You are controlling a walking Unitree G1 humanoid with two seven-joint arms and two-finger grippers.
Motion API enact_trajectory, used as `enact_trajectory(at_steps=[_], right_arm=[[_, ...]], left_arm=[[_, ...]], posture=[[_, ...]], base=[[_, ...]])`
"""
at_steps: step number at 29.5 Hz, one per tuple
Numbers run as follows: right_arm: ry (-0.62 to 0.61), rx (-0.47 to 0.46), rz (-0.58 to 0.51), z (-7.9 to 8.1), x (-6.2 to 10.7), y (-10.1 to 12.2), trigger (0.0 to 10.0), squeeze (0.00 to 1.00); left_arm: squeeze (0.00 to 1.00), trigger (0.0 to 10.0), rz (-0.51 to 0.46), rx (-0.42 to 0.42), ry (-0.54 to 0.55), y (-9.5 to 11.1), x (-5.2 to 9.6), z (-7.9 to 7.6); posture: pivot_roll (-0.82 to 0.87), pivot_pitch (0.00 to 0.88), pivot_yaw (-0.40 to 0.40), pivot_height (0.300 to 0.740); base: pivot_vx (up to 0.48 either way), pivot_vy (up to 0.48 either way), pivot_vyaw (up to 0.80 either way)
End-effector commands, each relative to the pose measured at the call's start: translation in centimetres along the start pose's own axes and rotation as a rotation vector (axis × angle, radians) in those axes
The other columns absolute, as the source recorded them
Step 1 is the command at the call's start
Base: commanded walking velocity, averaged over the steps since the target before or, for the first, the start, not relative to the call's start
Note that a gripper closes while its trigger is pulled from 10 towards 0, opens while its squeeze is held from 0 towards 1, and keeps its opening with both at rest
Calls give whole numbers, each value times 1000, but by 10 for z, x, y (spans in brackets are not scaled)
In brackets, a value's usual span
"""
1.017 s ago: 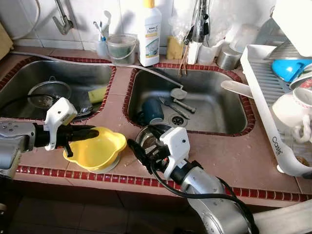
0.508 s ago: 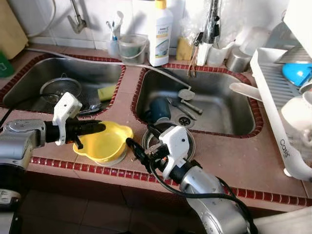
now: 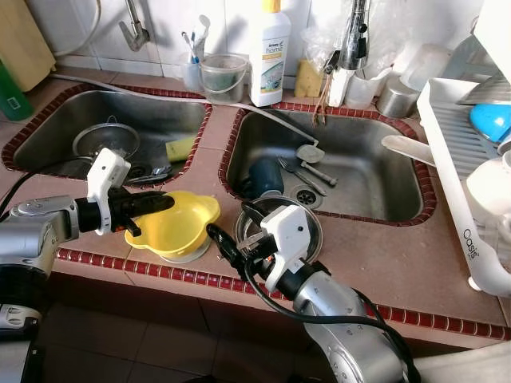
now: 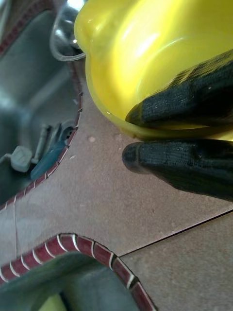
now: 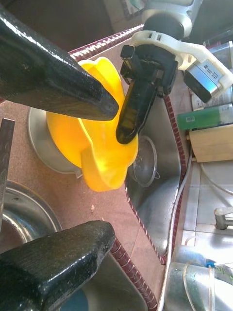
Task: Kitchen organization
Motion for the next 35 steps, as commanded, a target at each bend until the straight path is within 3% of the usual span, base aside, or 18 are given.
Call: enact_trajectory(at_steps=[1,8,17,19,24,27,35], right_arm=[[5,-4,-3,2,0,0,10000,0],[5,-6,-5,3,0,0,10000,0],[-4,-6,-8,2,0,0,10000,0],[-15,-4,-12,0,-1,1,10000,0],[-17,-31,-53,-4,-2,9,10000,0],[8,-53,-129,-6,-3,26,10000,0],[-41,11,-148,-23,-5,36,10000,0]], left_arm=[[0,10000,-388,-100,20,89,29,-6],[0,10000,-454,-42,46,90,27,-4],[0,10000,-448,-125,98,93,18,-9],[0,10000,-446,-177,132,91,11,-12],[0,10000,-459,-164,75,88,0,-28],[0,10000,-463,-176,60,84,-8,-37],[0,10000,-450,-387,199,80,-22,-46]], posture=[[-91,117,39,740],[-96,111,40,740],[-98,110,43,740],[-99,114,48,740],[-103,117,54,740],[-108,118,57,740],[-107,118,53,740]], base=[[0,0,0],[0,0,0],[0,0,0],[0,0,0],[0,0,0],[0,0,0],[0,0,0]])
Point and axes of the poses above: a point about 5 cm out from each wrist's last joint towards the gripper, its own x axis pointing back from the gripper into the wrist, its own y axis along the axis of the wrist's last joint, z = x × y, the point moved 2 cm from there along -x, pointing out of the wrist towards the gripper, and after that the axes turned 6 degrees about x, right-handed, at the moved point
